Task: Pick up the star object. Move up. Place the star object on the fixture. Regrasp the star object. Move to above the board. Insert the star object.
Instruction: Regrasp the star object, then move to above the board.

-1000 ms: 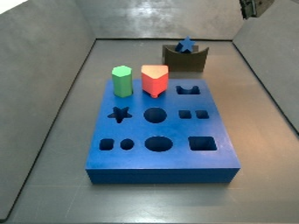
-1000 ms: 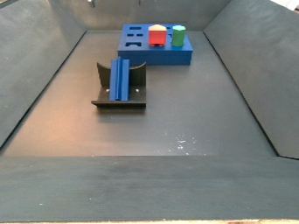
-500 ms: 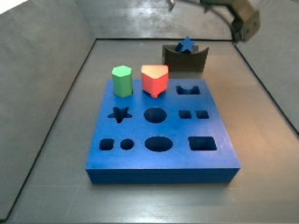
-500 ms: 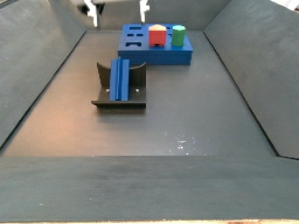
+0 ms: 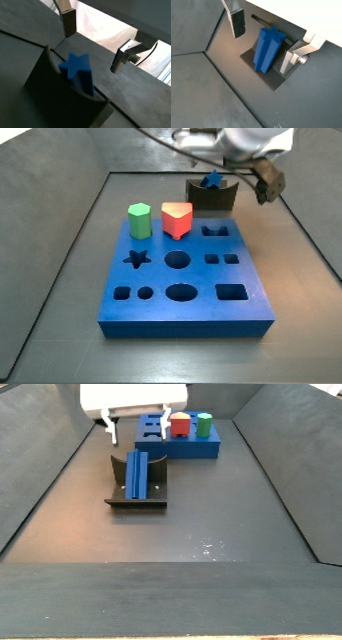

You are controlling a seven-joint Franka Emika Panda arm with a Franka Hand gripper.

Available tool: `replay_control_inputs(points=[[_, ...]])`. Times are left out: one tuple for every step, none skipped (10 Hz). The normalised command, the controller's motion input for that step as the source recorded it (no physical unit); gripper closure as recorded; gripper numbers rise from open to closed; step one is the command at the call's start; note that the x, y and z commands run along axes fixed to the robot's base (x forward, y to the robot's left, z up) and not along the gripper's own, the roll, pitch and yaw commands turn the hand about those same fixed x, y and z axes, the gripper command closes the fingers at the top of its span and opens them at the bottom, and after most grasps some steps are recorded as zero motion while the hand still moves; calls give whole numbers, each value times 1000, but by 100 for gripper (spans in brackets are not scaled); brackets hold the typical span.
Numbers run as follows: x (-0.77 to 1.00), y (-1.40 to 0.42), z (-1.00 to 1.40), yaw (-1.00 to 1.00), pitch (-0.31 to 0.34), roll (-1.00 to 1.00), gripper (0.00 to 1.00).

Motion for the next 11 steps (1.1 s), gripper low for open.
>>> replay_control_inputs(points=[[111, 25, -929, -20, -100, 81, 0], [98, 21, -788, -32, -79, 80, 0], [80, 14, -604, -39, -65, 75, 0], [70, 11, -464, -36, -57, 76, 0], [67, 8, -331, -32, -53, 74, 0], [20, 4, -176, -20, -22, 60, 0], [0, 0, 0, 0, 0, 0, 100], [86, -69, 1000, 76, -89, 30, 100], [83, -69, 1000, 68, -85, 30, 100], [73, -67, 1000, 19, -61, 19, 100], [70, -63, 1000, -12, -46, 6, 100]])
